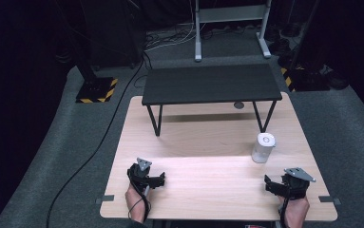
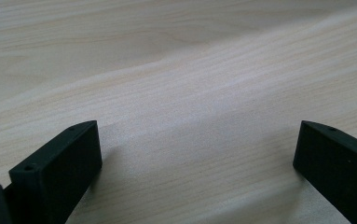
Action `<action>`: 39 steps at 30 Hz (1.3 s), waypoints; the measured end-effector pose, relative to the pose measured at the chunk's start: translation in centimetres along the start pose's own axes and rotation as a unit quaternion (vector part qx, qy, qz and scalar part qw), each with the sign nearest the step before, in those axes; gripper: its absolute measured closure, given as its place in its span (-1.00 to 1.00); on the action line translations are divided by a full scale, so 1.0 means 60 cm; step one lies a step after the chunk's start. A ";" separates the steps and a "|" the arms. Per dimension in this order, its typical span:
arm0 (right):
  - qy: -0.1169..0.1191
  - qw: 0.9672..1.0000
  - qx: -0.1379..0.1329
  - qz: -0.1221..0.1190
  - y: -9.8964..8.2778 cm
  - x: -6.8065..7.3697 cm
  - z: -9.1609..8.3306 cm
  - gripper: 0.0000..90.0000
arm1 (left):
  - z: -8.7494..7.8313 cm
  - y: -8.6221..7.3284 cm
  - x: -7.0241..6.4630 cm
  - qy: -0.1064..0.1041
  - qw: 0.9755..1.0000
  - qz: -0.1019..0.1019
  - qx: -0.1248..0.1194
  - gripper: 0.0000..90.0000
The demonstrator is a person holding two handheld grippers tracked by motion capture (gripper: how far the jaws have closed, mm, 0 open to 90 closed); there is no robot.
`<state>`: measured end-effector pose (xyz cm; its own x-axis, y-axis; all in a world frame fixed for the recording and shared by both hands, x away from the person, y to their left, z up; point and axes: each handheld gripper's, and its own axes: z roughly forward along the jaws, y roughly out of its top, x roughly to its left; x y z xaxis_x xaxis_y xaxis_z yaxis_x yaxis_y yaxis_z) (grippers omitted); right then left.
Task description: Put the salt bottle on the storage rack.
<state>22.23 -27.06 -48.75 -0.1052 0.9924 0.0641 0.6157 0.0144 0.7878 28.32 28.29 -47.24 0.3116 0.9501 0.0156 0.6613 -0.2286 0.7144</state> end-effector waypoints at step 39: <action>-0.016 0.998 -0.055 0.016 0.076 0.083 0.102 -1.00 | 0.000 0.001 0.002 -0.005 1.000 0.004 0.001 -0.99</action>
<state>29.29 -21.31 -48.61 -0.0599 0.9956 0.0722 0.5282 -0.0298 0.8486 28.39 28.39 -47.21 0.3238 0.9460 0.0155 0.6594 -0.2374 0.7133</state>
